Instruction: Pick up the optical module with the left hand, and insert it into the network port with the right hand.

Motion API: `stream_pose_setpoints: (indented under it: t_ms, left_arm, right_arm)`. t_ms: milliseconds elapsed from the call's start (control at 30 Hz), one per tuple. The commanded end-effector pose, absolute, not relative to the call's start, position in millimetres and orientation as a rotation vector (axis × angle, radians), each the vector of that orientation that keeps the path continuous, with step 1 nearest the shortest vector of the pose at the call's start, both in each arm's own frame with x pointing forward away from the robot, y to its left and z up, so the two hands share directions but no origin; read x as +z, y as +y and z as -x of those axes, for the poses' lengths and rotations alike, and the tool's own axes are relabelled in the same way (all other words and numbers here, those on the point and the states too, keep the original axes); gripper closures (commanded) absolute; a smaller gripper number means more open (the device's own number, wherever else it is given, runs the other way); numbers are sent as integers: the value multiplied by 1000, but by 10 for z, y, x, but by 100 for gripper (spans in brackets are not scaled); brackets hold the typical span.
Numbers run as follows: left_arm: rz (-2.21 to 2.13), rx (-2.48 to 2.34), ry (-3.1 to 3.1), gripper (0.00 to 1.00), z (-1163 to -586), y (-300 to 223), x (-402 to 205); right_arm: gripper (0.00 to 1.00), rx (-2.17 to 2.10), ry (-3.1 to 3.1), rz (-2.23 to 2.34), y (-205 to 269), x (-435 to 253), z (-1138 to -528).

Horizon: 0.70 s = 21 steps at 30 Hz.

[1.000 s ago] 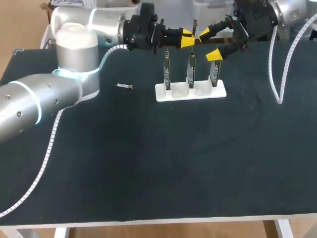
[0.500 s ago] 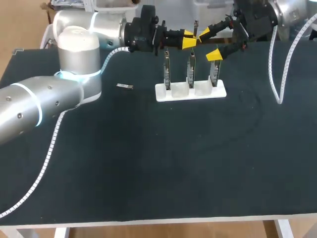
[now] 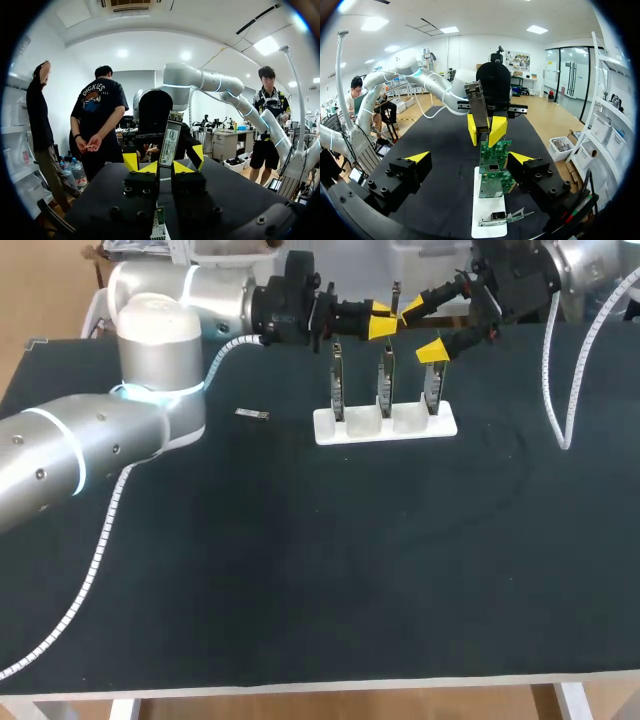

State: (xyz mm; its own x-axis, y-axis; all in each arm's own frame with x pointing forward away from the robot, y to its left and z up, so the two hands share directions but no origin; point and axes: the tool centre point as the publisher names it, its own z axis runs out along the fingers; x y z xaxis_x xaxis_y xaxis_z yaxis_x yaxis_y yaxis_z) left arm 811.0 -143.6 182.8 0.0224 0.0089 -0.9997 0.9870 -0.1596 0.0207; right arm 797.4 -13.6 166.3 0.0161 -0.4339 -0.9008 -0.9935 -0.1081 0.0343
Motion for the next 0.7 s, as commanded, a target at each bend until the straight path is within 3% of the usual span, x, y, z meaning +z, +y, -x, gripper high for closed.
stream_pose_setpoints:
  t_ms: [33, 700]
  left_arm:
    - [-1339, -1306, 1123, 100, -8115, -1457, 1810]
    - [-1338, -1301, 1141, 100, -8104, -1459, 1813]
  right_arm:
    - [0, 1056, 1485, 1621, -136, 1665, -7982]
    - [0, 1056, 1485, 1621, -136, 1665, -7982]
